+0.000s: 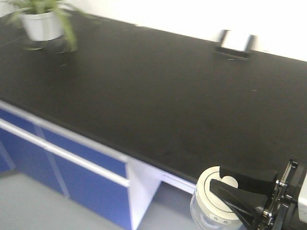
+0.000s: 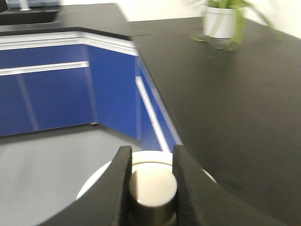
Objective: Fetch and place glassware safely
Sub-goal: 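Drive the base to the bench below the wall socket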
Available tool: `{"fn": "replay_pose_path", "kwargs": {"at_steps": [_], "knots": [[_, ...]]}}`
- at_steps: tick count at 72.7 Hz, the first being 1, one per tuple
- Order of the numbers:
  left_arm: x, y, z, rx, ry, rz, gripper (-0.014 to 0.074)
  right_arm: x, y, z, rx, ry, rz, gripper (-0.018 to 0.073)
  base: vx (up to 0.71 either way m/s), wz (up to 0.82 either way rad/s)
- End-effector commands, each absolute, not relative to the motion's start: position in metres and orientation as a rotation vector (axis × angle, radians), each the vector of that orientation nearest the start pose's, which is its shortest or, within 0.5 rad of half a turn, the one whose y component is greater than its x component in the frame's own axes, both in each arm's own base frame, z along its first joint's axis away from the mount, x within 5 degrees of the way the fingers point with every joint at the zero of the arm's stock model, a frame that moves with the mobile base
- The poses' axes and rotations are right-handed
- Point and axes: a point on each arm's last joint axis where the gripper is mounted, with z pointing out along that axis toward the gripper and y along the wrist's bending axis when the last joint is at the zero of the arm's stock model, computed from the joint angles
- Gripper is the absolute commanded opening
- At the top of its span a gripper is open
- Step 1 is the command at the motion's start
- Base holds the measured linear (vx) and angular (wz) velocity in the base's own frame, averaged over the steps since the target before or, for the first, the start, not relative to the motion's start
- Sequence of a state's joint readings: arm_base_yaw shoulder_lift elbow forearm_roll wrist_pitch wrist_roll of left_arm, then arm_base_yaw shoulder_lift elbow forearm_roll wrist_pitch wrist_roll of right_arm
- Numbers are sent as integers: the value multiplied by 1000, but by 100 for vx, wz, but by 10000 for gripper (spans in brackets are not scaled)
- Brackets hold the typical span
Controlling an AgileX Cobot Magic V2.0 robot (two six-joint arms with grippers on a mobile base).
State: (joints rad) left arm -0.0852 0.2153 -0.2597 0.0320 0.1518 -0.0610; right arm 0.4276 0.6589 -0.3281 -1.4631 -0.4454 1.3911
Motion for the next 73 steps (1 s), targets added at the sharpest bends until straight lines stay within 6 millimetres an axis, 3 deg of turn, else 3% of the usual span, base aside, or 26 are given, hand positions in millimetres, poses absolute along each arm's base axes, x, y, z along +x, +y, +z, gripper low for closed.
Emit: {"fn": "replay_pose_path", "kwargs": {"at_steps": [1,42,73], "knots": [[68,-6,289,31,1498,-101,-7,102,90,284,-712,1589,690,-1,16,-63],[68,-6,289,31,1498,-101,-7,102,90,284,-712,1589,690,-1,13,-56],[68,-6,289,31,1498,-101,-7,102,90,284,-712,1589,690,-1,9,-29]]}}
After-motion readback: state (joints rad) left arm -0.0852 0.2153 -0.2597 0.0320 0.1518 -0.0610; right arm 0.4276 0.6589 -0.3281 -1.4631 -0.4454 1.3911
